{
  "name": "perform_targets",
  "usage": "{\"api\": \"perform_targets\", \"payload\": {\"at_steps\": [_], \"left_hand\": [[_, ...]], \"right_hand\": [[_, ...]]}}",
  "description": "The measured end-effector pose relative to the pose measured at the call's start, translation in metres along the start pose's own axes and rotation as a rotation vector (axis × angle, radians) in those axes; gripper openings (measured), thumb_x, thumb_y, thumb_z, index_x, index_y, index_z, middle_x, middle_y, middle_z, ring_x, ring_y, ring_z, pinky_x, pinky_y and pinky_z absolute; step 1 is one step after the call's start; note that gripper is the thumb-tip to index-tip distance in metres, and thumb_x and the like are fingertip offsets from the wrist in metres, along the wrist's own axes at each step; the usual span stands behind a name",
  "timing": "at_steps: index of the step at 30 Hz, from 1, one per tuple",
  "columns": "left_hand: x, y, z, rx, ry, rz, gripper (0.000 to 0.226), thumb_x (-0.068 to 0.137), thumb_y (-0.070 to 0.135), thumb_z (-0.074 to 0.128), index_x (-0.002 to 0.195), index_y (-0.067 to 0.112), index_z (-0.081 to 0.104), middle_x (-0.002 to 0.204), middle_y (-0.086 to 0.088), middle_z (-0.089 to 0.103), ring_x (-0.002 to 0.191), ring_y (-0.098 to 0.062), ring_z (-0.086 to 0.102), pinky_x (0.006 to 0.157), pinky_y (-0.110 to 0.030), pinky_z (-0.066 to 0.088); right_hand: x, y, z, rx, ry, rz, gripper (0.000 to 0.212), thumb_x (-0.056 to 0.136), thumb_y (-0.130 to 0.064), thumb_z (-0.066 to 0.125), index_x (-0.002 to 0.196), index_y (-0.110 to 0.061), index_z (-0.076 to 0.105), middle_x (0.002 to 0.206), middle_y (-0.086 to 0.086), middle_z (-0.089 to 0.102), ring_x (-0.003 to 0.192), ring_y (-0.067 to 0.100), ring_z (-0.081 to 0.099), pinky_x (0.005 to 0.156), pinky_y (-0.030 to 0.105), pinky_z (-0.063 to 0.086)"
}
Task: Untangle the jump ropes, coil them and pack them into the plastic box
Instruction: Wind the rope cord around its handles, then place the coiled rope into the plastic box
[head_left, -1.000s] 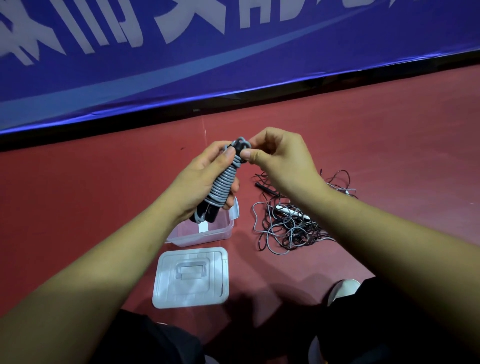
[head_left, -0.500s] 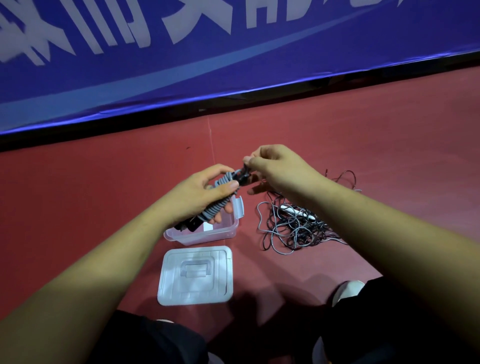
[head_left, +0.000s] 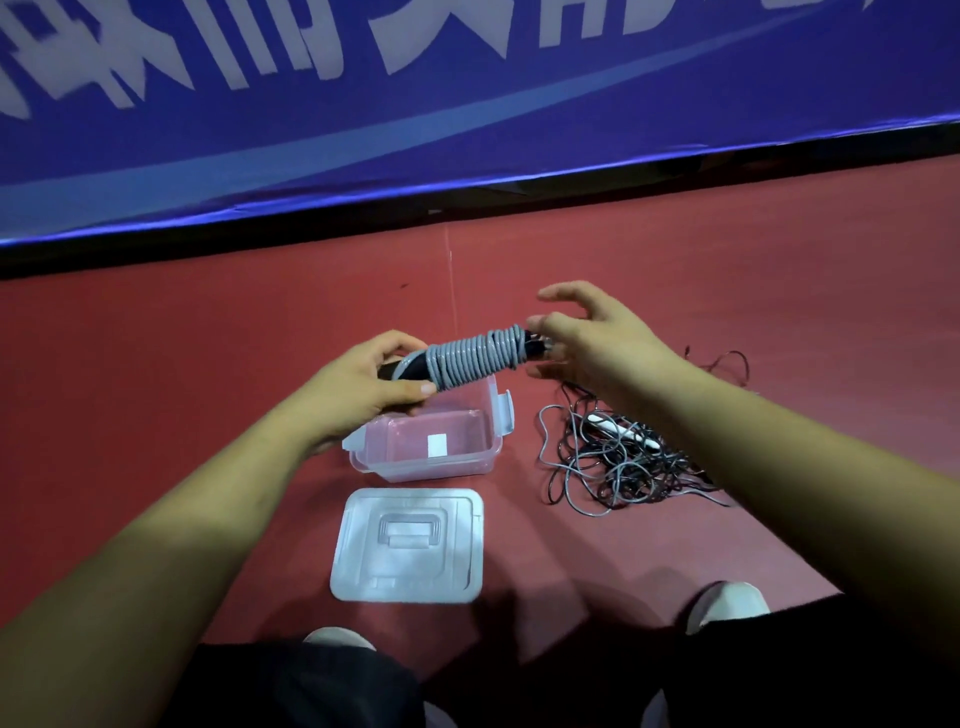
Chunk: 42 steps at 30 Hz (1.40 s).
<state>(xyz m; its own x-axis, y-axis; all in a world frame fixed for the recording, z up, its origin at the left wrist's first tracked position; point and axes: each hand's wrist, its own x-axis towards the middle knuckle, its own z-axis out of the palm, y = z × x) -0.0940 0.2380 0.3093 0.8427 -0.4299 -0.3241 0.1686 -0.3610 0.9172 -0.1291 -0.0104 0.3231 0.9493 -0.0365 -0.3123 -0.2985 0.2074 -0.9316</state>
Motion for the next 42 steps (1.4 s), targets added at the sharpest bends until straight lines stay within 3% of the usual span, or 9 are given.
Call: {"api": "perform_targets", "payload": {"at_steps": [5, 9, 12, 17, 23, 26, 30, 35, 42], "left_hand": [[0.024, -0.025, -0.025, 0.026, -0.039, -0.177, 0.024, 0.089, -0.011, 0.06, 0.109, 0.002, 0.058, 0.094, -0.019, 0.062, 0.071, -0.015, 0.062, 0.062, -0.02, 0.055], [0.065, -0.056, -0.042, 0.099, 0.02, -0.203, 0.017, 0.091, -0.003, 0.061, 0.104, 0.007, 0.061, 0.096, -0.016, 0.06, 0.08, -0.025, 0.058, 0.077, -0.031, 0.057], [0.095, -0.1, -0.052, 0.218, 0.06, -0.199, 0.028, 0.088, -0.008, 0.06, 0.1, 0.016, 0.067, 0.095, -0.014, 0.065, 0.081, -0.02, 0.062, 0.088, -0.034, 0.056], [0.143, -0.17, -0.062, 0.428, 0.092, -0.206, 0.031, 0.083, -0.002, 0.071, 0.109, 0.014, 0.072, 0.094, 0.001, 0.069, 0.073, 0.002, 0.06, 0.063, -0.003, 0.04], [0.201, -0.253, -0.049, 0.471, 0.213, -0.309, 0.02, 0.083, 0.008, 0.07, 0.102, 0.014, 0.071, 0.096, -0.004, 0.073, 0.083, -0.015, 0.062, 0.058, -0.012, 0.041], [0.222, -0.286, -0.04, 0.484, 0.244, -0.396, 0.023, 0.082, 0.007, 0.067, 0.103, 0.015, 0.07, 0.1, -0.008, 0.073, 0.092, -0.023, 0.065, 0.072, -0.023, 0.047], [0.238, -0.313, -0.038, 0.522, 0.304, -0.45, 0.028, 0.082, 0.005, 0.066, 0.107, 0.014, 0.071, 0.105, -0.01, 0.072, 0.1, -0.029, 0.065, 0.087, -0.034, 0.052], [0.24, -0.315, -0.037, 0.494, 0.305, -0.509, 0.029, 0.086, 0.011, 0.063, 0.114, 0.016, 0.068, 0.109, -0.01, 0.072, 0.102, -0.028, 0.064, 0.09, -0.031, 0.051], [0.221, -0.231, -0.016, 0.468, 0.359, -0.386, 0.014, 0.087, 0.01, 0.055, 0.089, 0.015, 0.067, 0.094, -0.007, 0.071, 0.093, -0.029, 0.065, 0.083, -0.031, 0.05]], "right_hand": [[0.042, 0.021, 0.012, -0.736, -0.237, -0.076, 0.041, 0.08, -0.009, 0.079, 0.119, -0.005, 0.065, 0.091, 0.005, 0.064, 0.073, 0.015, 0.062, 0.065, 0.017, 0.055], [0.093, 0.059, 0.032, -0.97, -0.242, -0.103, 0.04, 0.08, -0.021, 0.079, 0.118, -0.009, 0.069, 0.105, 0.005, 0.071, 0.089, 0.016, 0.065, 0.078, 0.022, 0.05], [0.133, 0.098, 0.04, -1.042, -0.252, -0.045, 0.03, 0.079, -0.022, 0.078, 0.107, -0.011, 0.074, 0.098, 0.009, 0.074, 0.084, 0.02, 0.065, 0.072, 0.026, 0.049], [0.194, 0.167, 0.048, -1.153, -0.248, -0.006, 0.029, 0.08, -0.019, 0.073, 0.106, -0.006, 0.069, 0.101, 0.011, 0.069, 0.091, 0.028, 0.064, 0.075, 0.033, 0.048], [0.255, 0.243, 0.052, -1.279, -0.247, 0.092, 0.025, 0.081, -0.013, 0.068, 0.104, -0.004, 0.065, 0.1, 0.016, 0.068, 0.088, 0.032, 0.062, 0.066, 0.031, 0.042], [0.278, 0.278, 0.058, -1.347, -0.236, 0.121, 0.02, 0.081, -0.006, 0.063, 0.101, -0.005, 0.063, 0.099, 0.018, 0.068, 0.09, 0.035, 0.064, 0.065, 0.033, 0.044], [0.296, 0.311, 0.067, -1.402, -0.229, 0.12, 0.026, 0.085, -0.002, 0.055, 0.111, -0.005, 0.059, 0.11, 0.019, 0.065, 0.104, 0.038, 0.062, 0.088, 0.044, 0.053], [0.292, 0.317, 0.062, -1.442, -0.242, 0.07, 0.036, 0.087, -0.001, 0.051, 0.122, -0.001, 0.052, 0.124, 0.019, 0.056, 0.116, 0.039, 0.054, 0.101, 0.046, 0.045], [0.244, 0.226, 0.011, -1.188, -0.125, -0.164, 0.033, 0.084, -0.009, 0.059, 0.115, 0.003, 0.061, 0.116, 0.021, 0.061, 0.109, 0.036, 0.056, 0.091, 0.036, 0.041]]}}
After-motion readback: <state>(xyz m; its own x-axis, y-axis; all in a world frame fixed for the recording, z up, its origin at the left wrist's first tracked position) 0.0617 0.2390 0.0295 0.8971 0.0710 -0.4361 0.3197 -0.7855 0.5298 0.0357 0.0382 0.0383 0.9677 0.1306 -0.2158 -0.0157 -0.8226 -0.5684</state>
